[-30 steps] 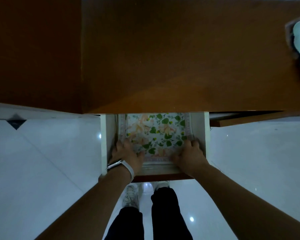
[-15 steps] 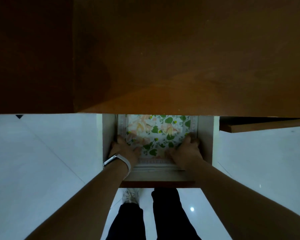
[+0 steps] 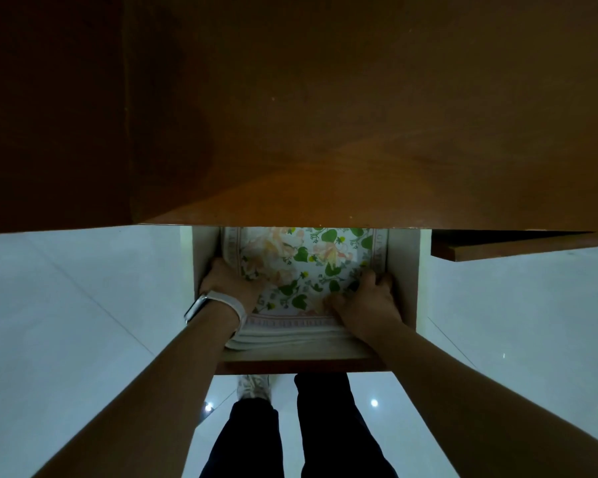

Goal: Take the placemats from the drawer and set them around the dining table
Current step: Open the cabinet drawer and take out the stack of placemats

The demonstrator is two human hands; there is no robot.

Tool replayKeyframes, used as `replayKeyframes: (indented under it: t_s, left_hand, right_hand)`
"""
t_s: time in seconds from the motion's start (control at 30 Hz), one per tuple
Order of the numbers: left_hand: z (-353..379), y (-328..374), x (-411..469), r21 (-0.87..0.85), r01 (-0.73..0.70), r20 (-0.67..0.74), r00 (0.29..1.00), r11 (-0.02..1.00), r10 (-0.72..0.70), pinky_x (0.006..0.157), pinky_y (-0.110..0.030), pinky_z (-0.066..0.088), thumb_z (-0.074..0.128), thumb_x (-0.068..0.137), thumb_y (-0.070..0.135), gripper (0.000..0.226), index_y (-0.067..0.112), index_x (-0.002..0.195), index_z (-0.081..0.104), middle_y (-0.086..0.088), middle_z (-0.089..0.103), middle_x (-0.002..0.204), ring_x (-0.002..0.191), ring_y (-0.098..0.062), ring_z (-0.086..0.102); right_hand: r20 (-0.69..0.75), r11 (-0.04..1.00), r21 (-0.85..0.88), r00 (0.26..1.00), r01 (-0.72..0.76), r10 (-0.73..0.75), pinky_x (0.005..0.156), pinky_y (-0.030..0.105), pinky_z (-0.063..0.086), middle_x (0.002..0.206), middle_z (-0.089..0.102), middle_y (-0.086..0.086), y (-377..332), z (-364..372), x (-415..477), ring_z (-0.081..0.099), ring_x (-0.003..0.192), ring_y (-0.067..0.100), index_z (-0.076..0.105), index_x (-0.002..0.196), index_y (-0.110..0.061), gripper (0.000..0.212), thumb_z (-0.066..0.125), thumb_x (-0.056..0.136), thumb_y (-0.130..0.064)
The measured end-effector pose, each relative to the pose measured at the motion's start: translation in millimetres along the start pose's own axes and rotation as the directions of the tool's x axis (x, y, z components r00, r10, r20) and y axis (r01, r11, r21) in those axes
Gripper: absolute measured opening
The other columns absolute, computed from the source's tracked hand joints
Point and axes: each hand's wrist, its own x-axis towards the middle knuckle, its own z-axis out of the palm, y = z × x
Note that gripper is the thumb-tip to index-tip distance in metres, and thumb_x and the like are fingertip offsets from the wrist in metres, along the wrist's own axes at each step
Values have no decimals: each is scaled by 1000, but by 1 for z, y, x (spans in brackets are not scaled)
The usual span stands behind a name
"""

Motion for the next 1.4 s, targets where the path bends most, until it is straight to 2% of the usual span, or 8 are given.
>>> replayKeyframes:
  t_s: [0.37, 0.5, 0.67, 0.8, 0.9, 1.07, 1.3, 1.4]
  left_hand:
    - [-11, -12, -43, -133, -273, -174, 953, 953, 249, 89, -51, 52, 75, 80, 33, 79, 12, 142, 31, -16, 56, 130, 112, -39, 57]
    - [-25, -15, -69, -277, -333, -223, 935, 902, 277, 85, -42, 54, 74, 82, 24, 62, 17, 135, 42, -7, 63, 117, 100, -29, 62]
    - [-45, -33, -88, -352, -372, -245, 922, 859, 299, 73, -29, 52, 73, 83, 20, 52, 23, 128, 47, 10, 62, 98, 83, -14, 61]
    - [-54, -51, -88, -333, -386, -228, 918, 860, 324, 66, -18, 47, 73, 83, 19, 46, 29, 120, 48, 21, 57, 94, 80, 2, 56]
    - [-58, -61, -84, -273, -389, -204, 917, 880, 342, 60, -14, 42, 73, 83, 21, 36, 25, 112, 50, 20, 56, 88, 77, 5, 53]
    - [-57, -71, -80, -275, -349, -169, 935, 896, 312, 54, -19, 43, 75, 80, 24, 36, 15, 103, 49, 9, 59, 84, 74, -4, 57]
    - [-59, -76, -86, -275, -362, -122, 932, 891, 341, 55, -24, 45, 70, 86, 16, 29, 19, 104, 48, 7, 59, 85, 74, -11, 59]
    - [-61, -78, -93, -317, -351, -87, 936, 881, 342, 56, -26, 48, 68, 87, 14, 26, 20, 105, 49, 3, 62, 86, 75, -17, 62]
  right_hand:
    - [0, 997, 65, 999, 38, -38, 106, 46, 37, 143, 36, 18, 9, -5, -13, 41, 130, 38, 28, 144, -12, 79, 67, 84, -46]
    - [3, 998, 50, 1000, -23, 23, 105, 47, 39, 138, 41, 19, 7, -7, -16, 44, 125, 39, 34, 139, -12, 73, 63, 85, -51]
    - [137, 985, 136, 987, -108, 89, 88, 36, 44, 131, 54, 15, 3, -13, -18, 57, 113, 33, 33, 141, -6, 75, 59, 90, -54]
    - [167, 942, 312, 983, -125, 75, 85, 38, 52, 116, 66, 11, 3, -17, -20, 65, 96, 27, 57, 125, -7, 54, 71, 86, -42]
    - [226, 877, 426, 965, -221, 134, 83, 51, 57, 101, 71, 15, 9, -19, -24, 69, 90, 34, 65, 108, -4, 41, 78, 81, -33]
    - [289, 858, 442, 947, -260, 138, 80, 54, 59, 97, 72, 18, 8, -19, -34, 71, 87, 37, 65, 105, -5, 34, 79, 80, -23]
    - [46, 828, 560, 999, -37, 14, 69, 34, 57, 107, 62, 6, 10, -23, -67, 65, 91, 23, 47, 125, -11, 53, 75, 79, -12]
    - [21, 804, 595, 1000, -10, -3, 65, 29, 55, 104, 62, 1, 11, -25, -90, 64, 89, 18, 45, 124, -14, 51, 74, 82, -12]
